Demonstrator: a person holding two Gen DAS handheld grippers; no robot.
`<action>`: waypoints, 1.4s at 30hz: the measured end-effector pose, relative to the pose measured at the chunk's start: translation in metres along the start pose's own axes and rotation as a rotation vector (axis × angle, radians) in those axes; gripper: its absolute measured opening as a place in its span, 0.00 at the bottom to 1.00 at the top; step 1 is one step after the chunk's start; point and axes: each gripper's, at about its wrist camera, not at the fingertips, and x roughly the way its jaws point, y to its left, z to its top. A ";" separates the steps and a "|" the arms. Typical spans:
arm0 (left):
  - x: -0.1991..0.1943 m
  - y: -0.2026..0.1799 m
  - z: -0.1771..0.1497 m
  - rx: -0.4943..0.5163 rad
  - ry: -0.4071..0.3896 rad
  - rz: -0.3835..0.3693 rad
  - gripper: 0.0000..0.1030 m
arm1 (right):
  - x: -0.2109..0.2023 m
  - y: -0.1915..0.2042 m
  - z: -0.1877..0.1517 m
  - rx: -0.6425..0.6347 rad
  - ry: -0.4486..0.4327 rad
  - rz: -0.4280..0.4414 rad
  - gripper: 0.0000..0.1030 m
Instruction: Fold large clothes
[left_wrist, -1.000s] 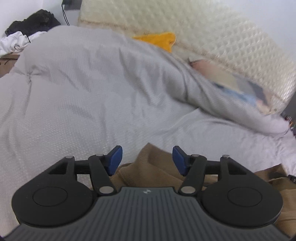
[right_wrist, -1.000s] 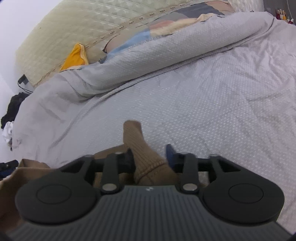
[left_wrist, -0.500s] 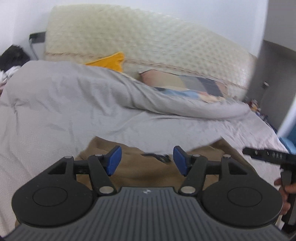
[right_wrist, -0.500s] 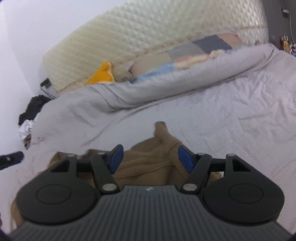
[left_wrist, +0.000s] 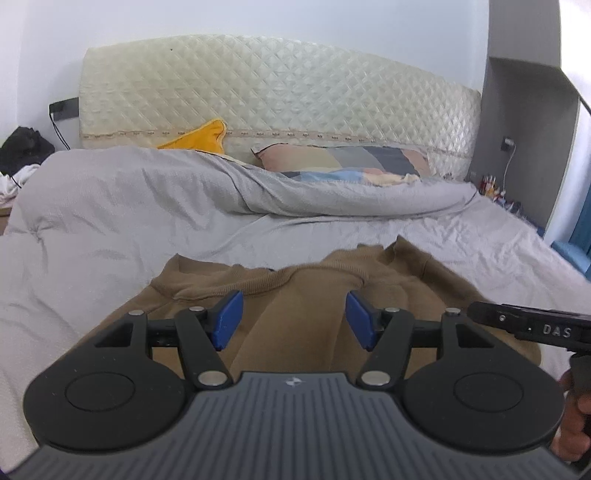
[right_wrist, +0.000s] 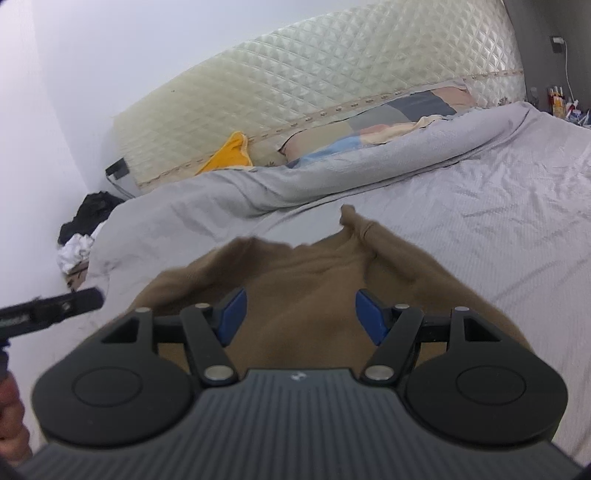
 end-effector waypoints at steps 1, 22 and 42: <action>0.000 -0.001 -0.004 0.003 0.004 -0.002 0.65 | -0.003 0.002 -0.003 -0.008 0.002 -0.004 0.67; 0.083 0.030 -0.038 -0.057 0.199 0.055 0.77 | 0.058 0.011 -0.043 -0.115 0.194 -0.071 0.67; 0.008 0.050 -0.034 -0.114 0.064 0.206 0.97 | 0.045 0.003 -0.039 -0.049 0.184 -0.035 0.68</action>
